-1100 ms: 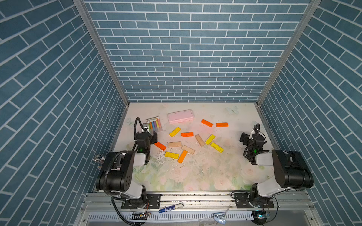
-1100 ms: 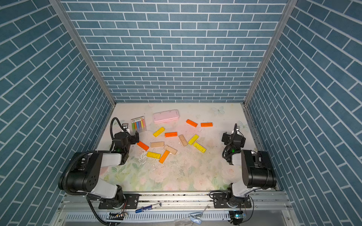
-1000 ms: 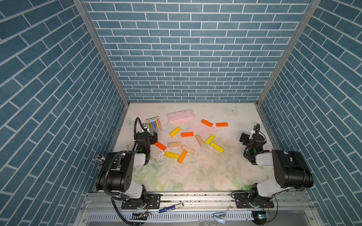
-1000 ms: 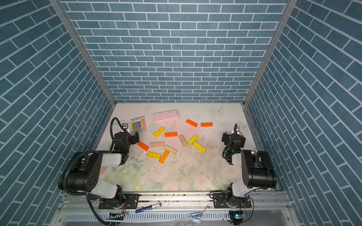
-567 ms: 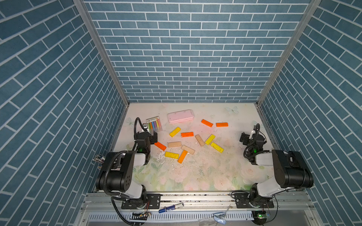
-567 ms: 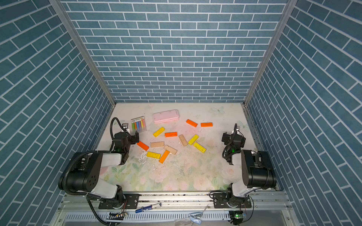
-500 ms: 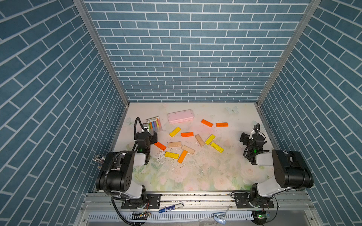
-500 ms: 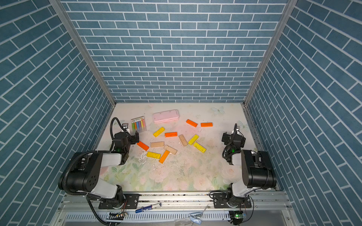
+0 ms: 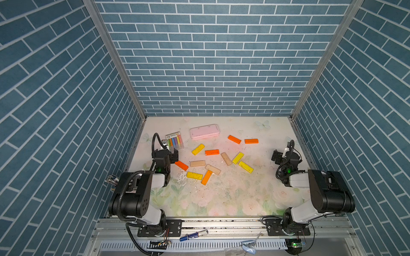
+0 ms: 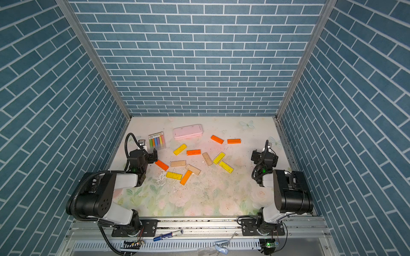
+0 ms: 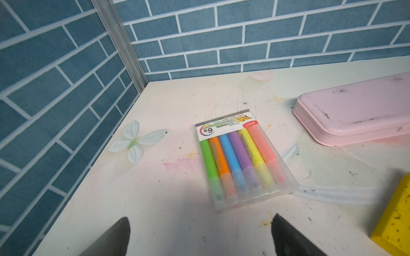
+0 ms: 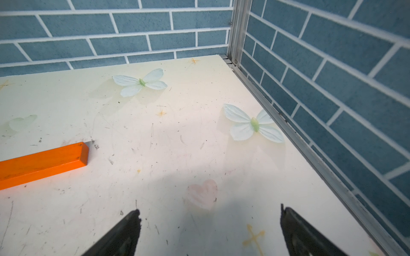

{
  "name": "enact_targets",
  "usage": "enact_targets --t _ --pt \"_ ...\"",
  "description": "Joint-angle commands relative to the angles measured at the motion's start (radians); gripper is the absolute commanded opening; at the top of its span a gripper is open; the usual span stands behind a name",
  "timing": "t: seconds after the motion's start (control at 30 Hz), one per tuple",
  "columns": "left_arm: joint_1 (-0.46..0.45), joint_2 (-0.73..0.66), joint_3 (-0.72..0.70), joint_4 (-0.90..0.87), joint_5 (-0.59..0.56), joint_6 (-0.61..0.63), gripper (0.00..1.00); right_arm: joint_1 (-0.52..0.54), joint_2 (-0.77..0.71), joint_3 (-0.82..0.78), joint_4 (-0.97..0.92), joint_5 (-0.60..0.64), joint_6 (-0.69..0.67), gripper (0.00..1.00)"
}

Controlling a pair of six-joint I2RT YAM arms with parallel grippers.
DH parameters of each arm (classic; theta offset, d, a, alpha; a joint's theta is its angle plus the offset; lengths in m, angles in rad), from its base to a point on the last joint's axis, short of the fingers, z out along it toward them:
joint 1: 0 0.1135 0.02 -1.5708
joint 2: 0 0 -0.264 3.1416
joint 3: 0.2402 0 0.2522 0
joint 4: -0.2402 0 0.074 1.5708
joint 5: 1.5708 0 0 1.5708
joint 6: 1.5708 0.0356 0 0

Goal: Assemble the number 6 with building blocks
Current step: Assemble the building block at the center of the board.

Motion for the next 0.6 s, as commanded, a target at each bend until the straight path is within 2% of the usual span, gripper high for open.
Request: enact_targets --t 0.0,0.57 --pt "-0.006 0.006 -0.001 0.011 -0.012 -0.007 0.99 -0.001 0.004 0.016 0.008 -0.008 -0.016 0.99" --pt "-0.009 0.0 -0.005 0.016 -0.015 -0.004 0.99 0.001 -0.002 -0.005 0.049 0.017 -0.014 0.96"
